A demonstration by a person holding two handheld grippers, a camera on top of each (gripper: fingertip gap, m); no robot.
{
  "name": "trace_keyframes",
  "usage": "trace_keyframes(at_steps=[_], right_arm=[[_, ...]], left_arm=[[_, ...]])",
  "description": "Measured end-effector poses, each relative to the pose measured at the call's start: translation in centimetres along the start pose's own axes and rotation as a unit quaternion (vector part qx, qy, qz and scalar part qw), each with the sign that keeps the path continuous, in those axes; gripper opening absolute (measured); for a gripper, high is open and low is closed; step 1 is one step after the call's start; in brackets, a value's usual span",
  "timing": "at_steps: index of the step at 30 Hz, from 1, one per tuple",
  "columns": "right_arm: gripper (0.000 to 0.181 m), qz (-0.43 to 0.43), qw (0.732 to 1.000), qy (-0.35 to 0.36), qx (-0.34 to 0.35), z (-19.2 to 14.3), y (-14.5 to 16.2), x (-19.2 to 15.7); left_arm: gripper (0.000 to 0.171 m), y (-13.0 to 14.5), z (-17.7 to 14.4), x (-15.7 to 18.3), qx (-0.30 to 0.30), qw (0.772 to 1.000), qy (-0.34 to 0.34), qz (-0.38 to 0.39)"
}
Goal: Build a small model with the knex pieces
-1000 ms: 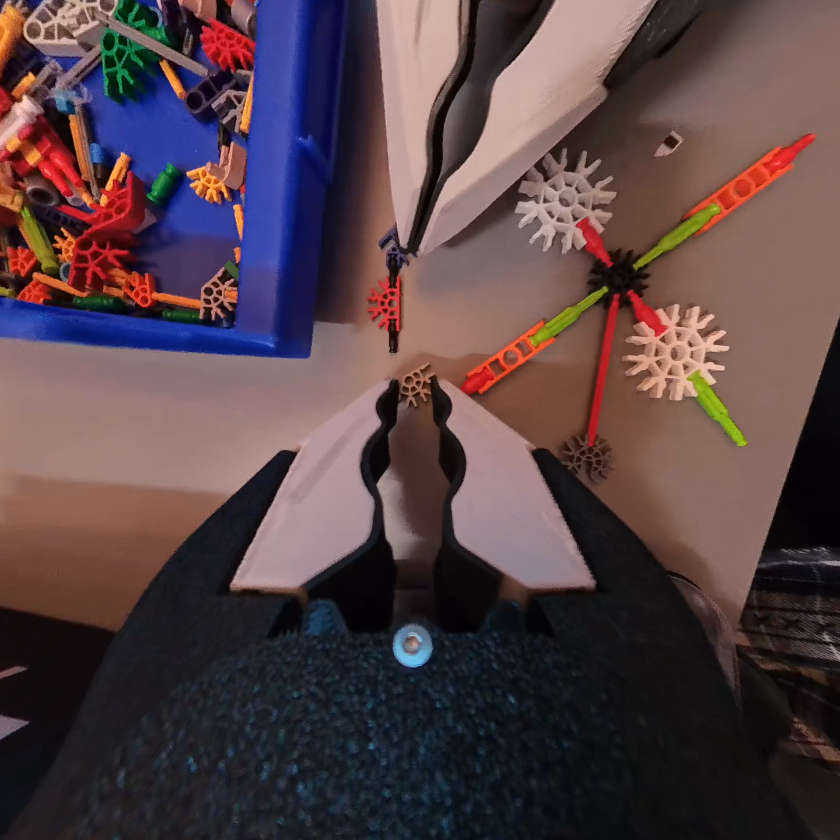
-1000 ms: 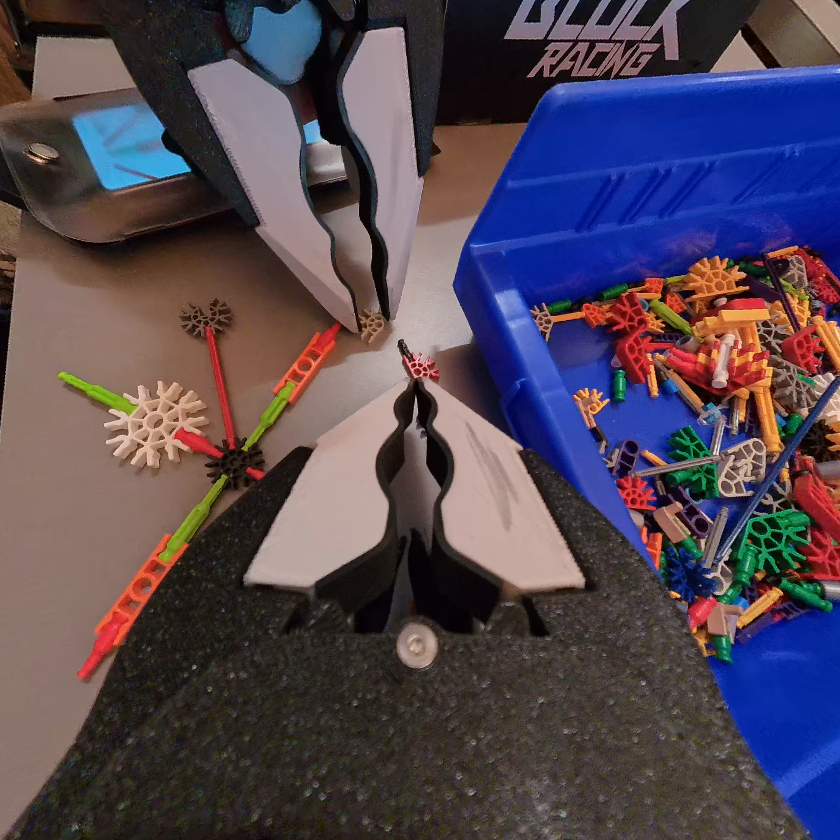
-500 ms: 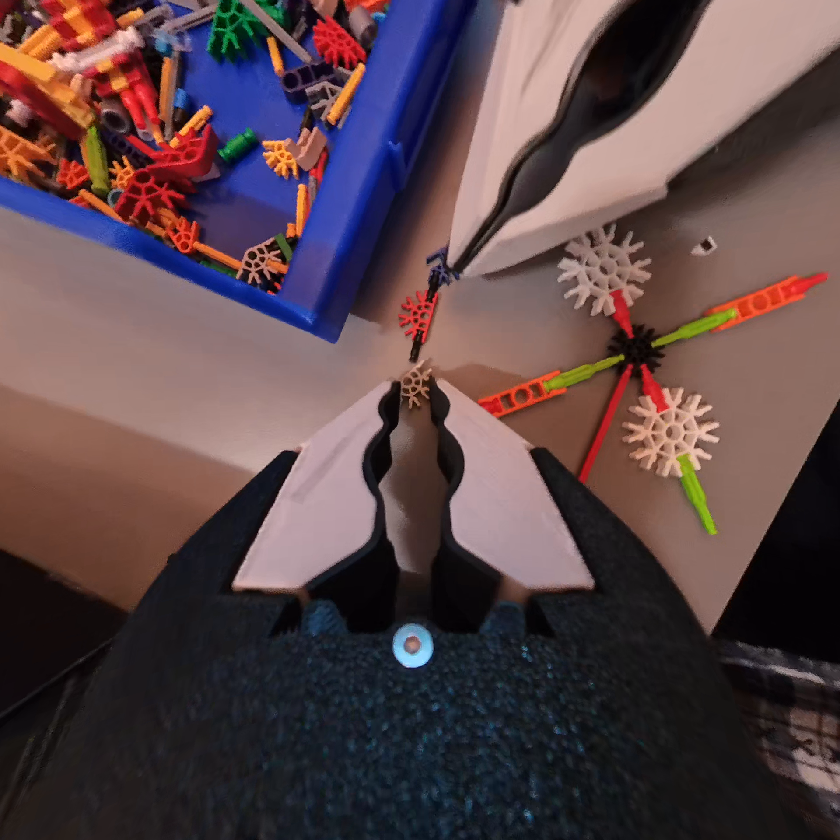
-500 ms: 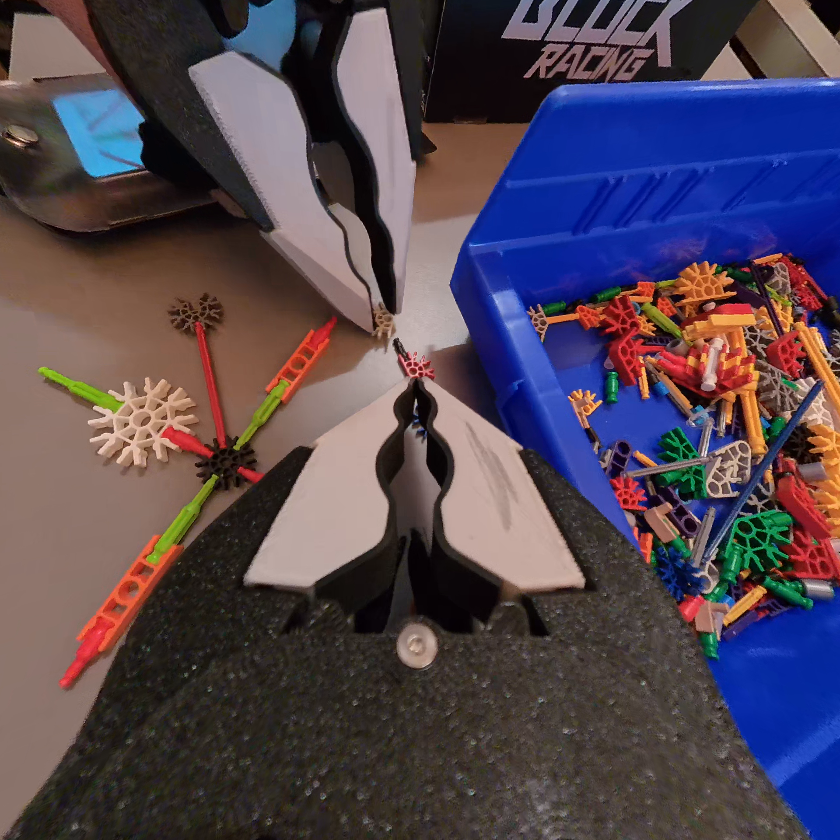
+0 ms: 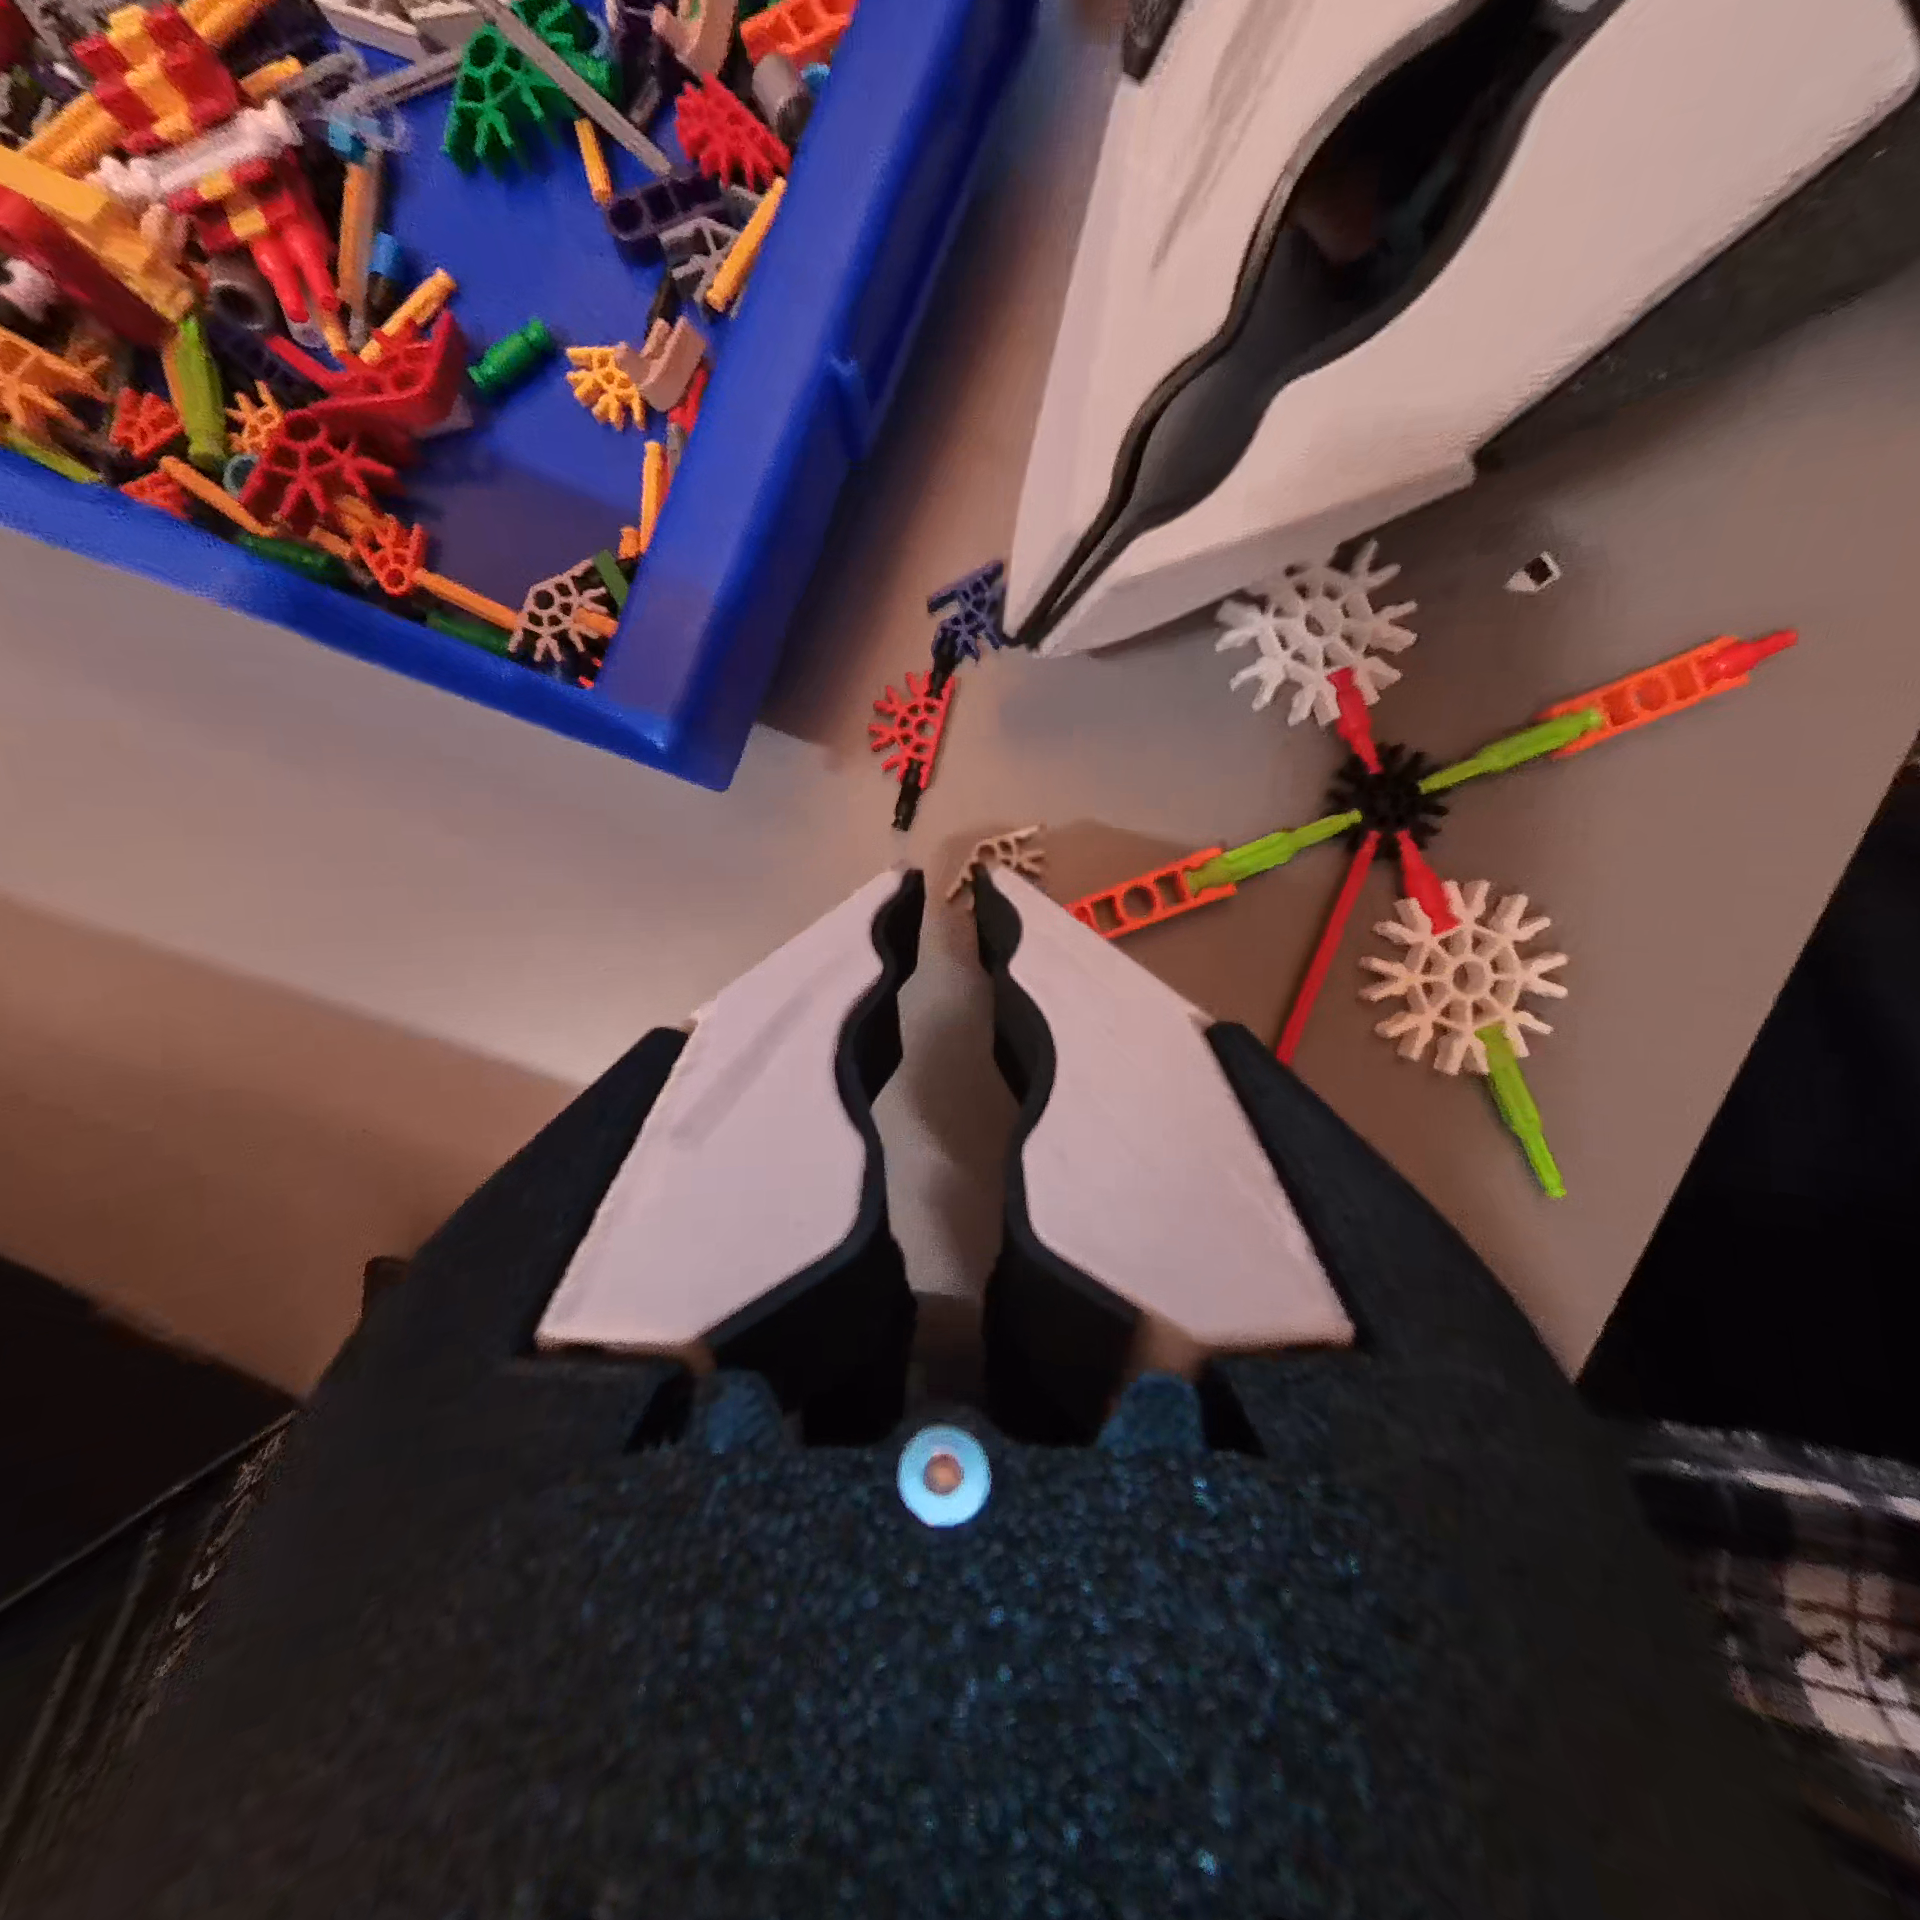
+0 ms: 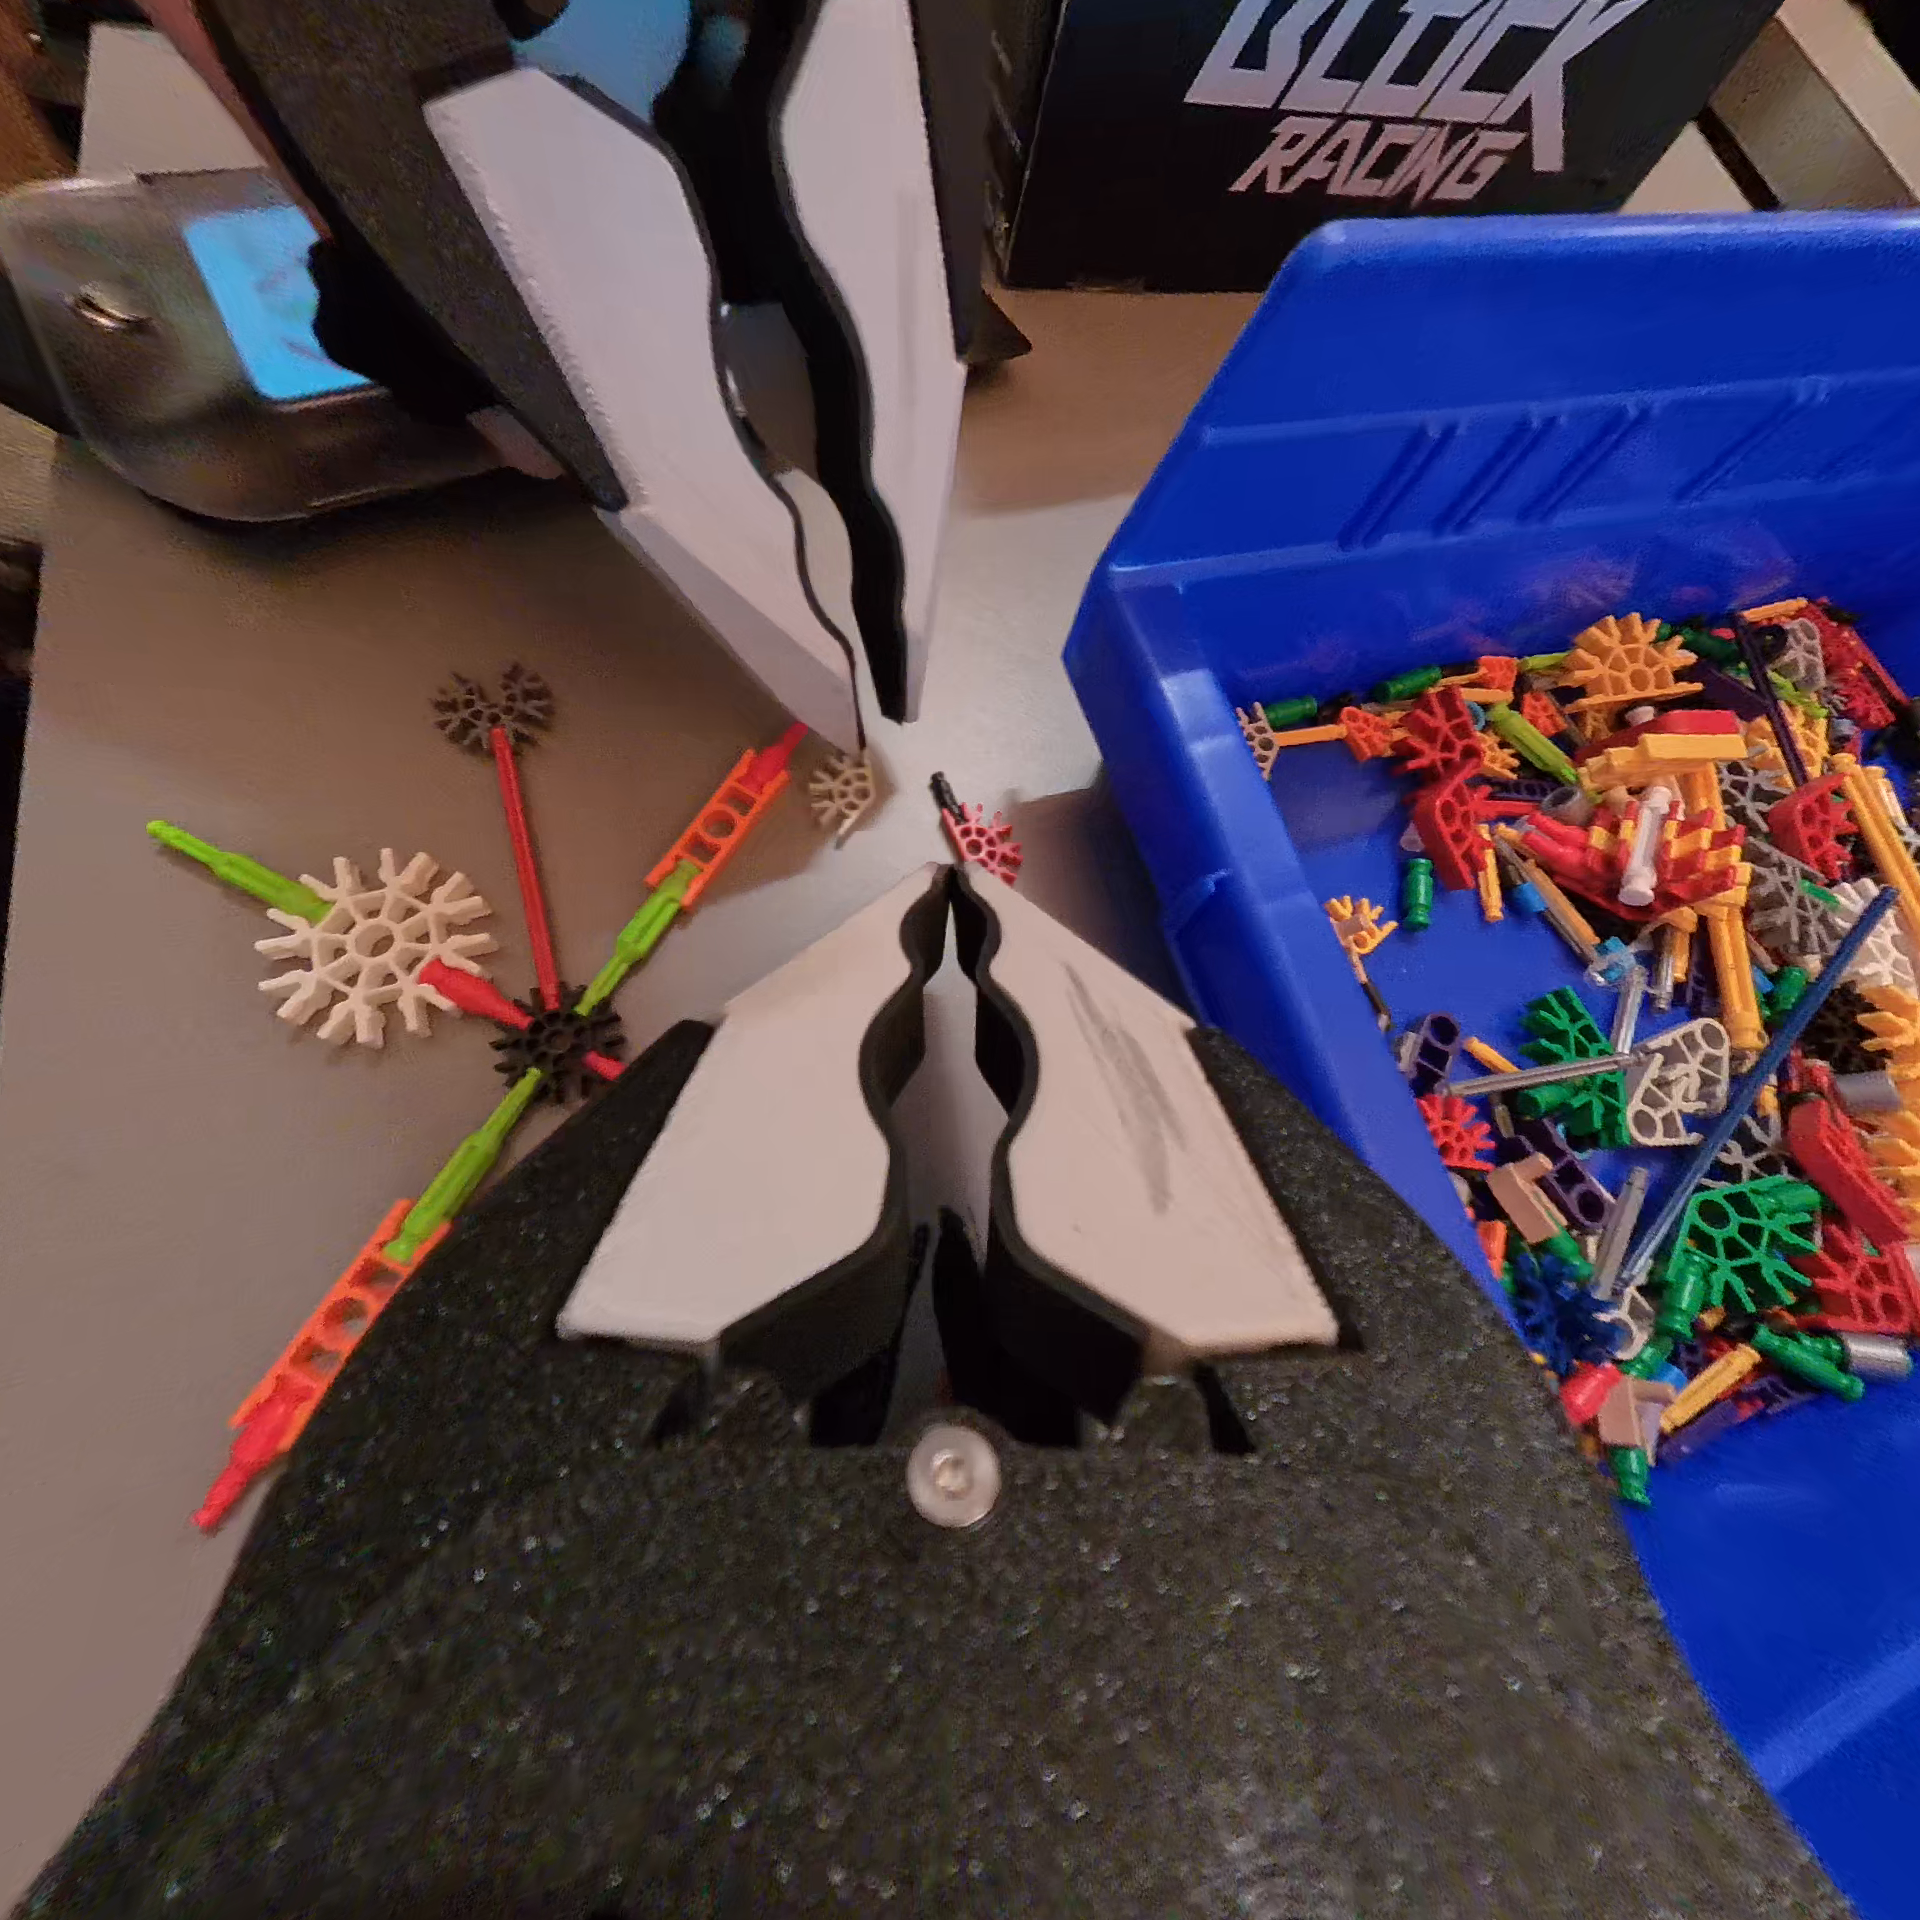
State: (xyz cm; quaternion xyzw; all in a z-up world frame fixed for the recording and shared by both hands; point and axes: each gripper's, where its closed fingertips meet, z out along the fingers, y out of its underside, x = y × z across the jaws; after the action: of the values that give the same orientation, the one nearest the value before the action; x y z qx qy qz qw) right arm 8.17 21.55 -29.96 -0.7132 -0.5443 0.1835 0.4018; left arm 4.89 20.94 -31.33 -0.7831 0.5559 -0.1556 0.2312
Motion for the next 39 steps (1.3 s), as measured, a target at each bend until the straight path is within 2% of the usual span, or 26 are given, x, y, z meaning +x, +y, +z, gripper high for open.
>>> trace_keyframes(at_steps=[9, 16, 23, 31, 39], right_arm=[[0.000, -0.027, 0.997, -0.030, -0.064, 1.6, 0.5, -2.4], [0.000, -0.032, 0.995, -0.017, -0.096, 2.6, 0.7, -2.2], [0.000, -0.013, 0.997, -0.015, -0.077, 2.3, -0.2, -1.5], [0.000, 0.004, 0.996, -0.033, -0.081, 1.9, 0.5, -1.4], [0.000, -0.012, 0.996, -0.042, -0.081, 2.5, 0.5, -1.9]], left_arm=[[0.007, 1.0, 0.7, 1.0, -0.013, 1.000, 0.022, 0.002], [0.007, 1.3, 0.4, 2.2, 0.003, 0.999, 0.053, -0.007], [0.012, 0.6, -0.5, 1.5, 0.036, 0.999, 0.036, -0.007], [0.018, 0.7, 0.2, 1.2, 0.021, 1.000, 0.012, 0.018], [0.018, 0.6, 1.0, 1.6, 0.002, 0.999, 0.015, 0.039]])
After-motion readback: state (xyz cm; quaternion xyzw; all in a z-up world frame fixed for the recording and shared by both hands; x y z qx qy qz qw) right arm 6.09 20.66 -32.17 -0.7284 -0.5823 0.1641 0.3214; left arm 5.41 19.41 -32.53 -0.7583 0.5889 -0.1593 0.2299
